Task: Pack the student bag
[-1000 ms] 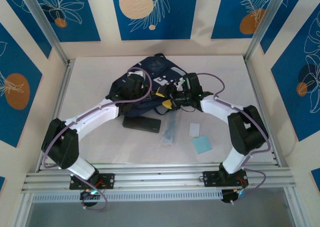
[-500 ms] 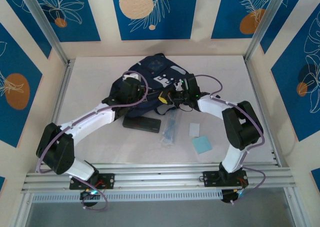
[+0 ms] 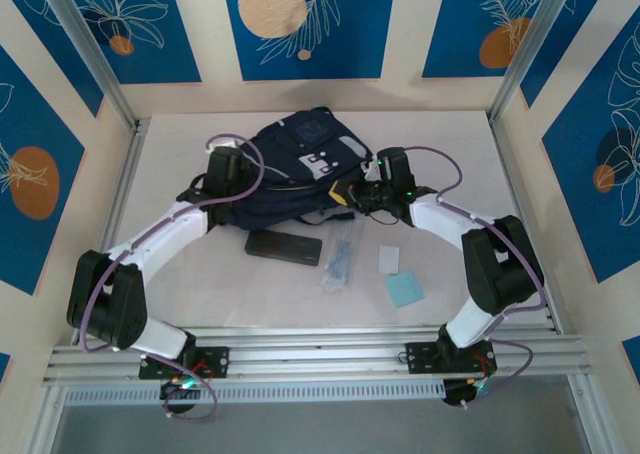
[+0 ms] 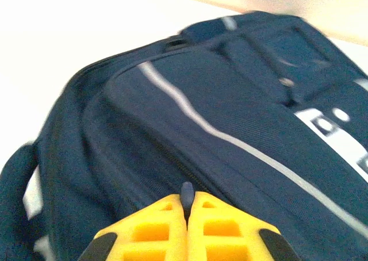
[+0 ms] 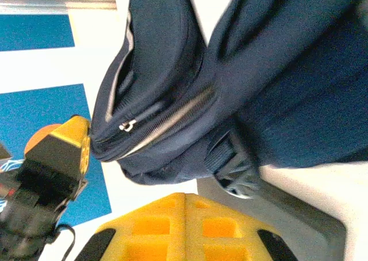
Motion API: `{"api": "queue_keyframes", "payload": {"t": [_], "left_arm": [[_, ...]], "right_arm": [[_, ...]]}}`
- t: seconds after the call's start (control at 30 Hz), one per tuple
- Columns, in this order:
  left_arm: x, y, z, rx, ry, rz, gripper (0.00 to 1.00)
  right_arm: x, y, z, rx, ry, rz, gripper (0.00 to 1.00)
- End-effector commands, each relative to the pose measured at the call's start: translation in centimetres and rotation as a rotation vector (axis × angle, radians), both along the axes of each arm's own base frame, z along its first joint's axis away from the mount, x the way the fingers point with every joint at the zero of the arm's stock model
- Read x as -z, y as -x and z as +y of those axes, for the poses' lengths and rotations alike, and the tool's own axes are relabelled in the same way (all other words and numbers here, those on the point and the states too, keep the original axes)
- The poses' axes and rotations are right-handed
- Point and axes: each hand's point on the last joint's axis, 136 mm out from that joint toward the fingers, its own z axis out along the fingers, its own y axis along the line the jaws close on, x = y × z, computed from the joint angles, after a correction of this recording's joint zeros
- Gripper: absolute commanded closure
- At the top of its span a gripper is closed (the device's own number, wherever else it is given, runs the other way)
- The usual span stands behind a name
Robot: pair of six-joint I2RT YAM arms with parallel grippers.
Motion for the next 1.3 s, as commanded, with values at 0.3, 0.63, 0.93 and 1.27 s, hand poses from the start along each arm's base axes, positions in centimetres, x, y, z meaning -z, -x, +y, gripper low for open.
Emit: {"api": "queue_keyframes", "payload": {"t": [0.3, 0.63, 0.93, 1.27], "left_arm": [[-7.1, 1.7, -6.7, 0.205, 0.144, -0.087, 1.00], [-10.8, 3.2, -16.4, 0.422, 0.230, -0.131, 1.00], [-11.7, 5.9, -22.9, 0.570, 0.312, -0.113, 1.00], [-9.8, 5.6, -19.3, 0.438, 0.251, -0.122, 1.00]], "right_arm": [[-1.3, -0.2, -1.2, -0.013, 0.022, -0.034, 0.81], [-2.0, 3.6, 0.8, -0.058, -0.122, 0.113, 0.06], [-1.0, 1.7, 0.3, 0.094, -0.090, 0.085, 0.08], [-0.6, 0.7, -0.9, 0.128, -0.057, 0.016, 1.00]]}}
